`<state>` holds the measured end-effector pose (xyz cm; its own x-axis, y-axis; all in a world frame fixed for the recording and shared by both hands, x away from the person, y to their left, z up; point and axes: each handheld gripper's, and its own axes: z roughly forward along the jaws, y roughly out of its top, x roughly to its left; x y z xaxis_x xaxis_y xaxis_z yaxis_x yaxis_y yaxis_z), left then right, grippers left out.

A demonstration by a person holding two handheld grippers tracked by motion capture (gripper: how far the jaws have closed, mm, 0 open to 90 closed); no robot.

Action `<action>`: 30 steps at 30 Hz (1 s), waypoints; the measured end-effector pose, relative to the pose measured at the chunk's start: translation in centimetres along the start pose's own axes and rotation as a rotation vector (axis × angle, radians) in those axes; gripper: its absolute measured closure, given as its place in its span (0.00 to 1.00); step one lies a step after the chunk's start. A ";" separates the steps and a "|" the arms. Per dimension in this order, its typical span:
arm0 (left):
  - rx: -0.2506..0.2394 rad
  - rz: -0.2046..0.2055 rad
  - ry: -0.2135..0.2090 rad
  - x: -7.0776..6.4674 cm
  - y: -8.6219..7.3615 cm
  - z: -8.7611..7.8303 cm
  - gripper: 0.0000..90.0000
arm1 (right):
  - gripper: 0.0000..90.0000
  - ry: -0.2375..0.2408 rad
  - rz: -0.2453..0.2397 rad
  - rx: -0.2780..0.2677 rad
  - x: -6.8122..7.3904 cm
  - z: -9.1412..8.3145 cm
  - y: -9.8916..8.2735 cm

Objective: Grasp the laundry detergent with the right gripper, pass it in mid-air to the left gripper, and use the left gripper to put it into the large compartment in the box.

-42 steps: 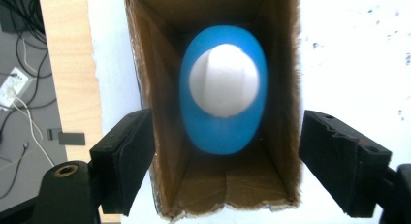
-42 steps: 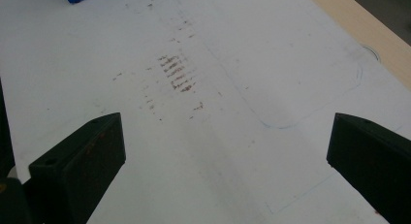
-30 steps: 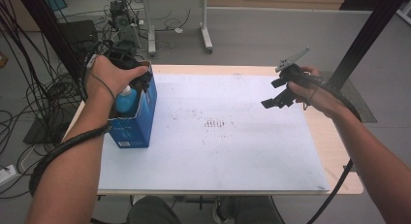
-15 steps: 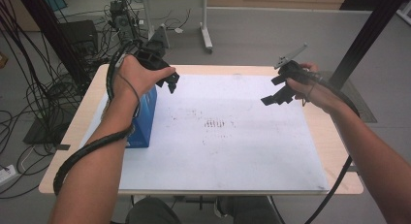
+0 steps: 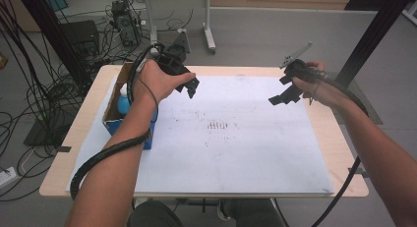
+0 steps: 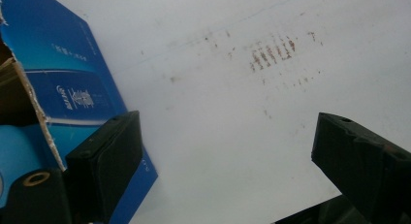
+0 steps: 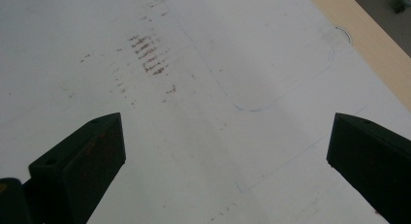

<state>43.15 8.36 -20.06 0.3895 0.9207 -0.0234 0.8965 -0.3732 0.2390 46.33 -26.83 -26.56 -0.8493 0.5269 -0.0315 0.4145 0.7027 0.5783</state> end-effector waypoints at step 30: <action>0.011 0.015 -0.003 0.0 0.0 0.7 0.13 | 0.00 0.000 -0.020 0.031 0.1 0.6 0.5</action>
<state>43.28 8.31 -20.72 0.4035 0.9147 -0.0232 0.8927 -0.3880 0.2290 46.72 -26.11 -26.77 -0.8577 0.5124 -0.0429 0.4073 0.7279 0.5516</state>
